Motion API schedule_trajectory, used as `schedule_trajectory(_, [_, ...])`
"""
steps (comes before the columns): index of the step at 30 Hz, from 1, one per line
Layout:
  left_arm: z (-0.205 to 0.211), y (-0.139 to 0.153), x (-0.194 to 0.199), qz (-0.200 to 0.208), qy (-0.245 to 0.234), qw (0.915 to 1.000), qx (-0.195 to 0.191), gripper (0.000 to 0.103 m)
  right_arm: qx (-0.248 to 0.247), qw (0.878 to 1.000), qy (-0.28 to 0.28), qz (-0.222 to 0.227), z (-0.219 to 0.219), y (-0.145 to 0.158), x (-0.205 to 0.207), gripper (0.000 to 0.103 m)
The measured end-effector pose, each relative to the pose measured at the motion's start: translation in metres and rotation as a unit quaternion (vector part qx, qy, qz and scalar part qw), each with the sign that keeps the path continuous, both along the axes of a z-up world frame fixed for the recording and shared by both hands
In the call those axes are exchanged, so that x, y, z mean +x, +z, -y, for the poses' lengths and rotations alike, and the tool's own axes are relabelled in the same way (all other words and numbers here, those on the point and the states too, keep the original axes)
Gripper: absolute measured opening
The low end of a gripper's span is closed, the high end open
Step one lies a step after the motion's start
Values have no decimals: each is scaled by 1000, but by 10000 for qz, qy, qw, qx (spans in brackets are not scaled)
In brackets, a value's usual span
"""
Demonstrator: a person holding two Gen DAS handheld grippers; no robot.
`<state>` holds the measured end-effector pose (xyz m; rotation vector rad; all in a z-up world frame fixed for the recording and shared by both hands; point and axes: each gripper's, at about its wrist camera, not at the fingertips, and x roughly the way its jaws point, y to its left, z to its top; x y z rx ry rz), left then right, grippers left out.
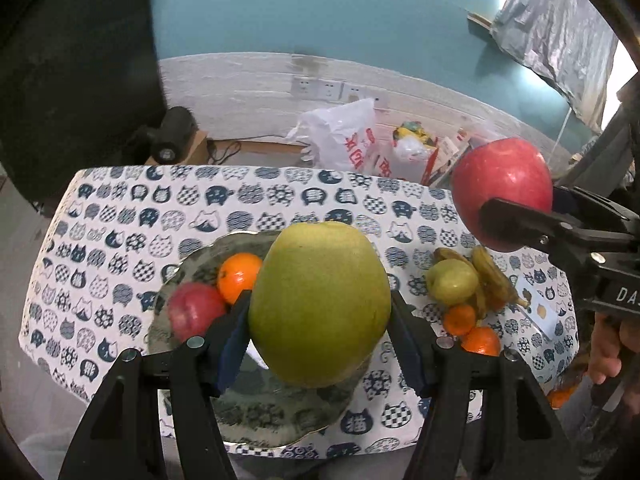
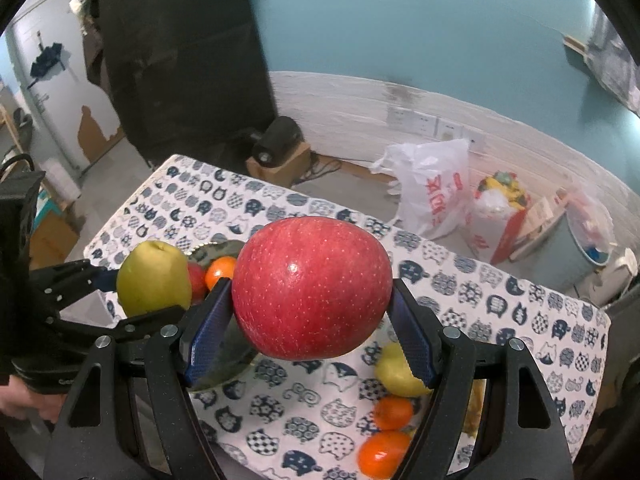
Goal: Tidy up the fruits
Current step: 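Lift the apple with the right tool while the left tool carries the pear to the bowl, then lower and release the pear into the bowl with the left tool while the right tool releases the apple there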
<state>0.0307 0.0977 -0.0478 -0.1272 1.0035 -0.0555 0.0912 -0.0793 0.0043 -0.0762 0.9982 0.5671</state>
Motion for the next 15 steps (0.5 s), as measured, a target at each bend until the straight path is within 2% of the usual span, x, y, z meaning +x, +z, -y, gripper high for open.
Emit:
schedule_trajectory(6, [-25,-5,-8,-57,203,9998,-67,66,71,9997,247,-41,-30,0,-1,77])
schedule_trajectory(15, [-58,-28,-23,-334,475,9983,-31,66,28,9978,600,-271,-70,-21,-5,77])
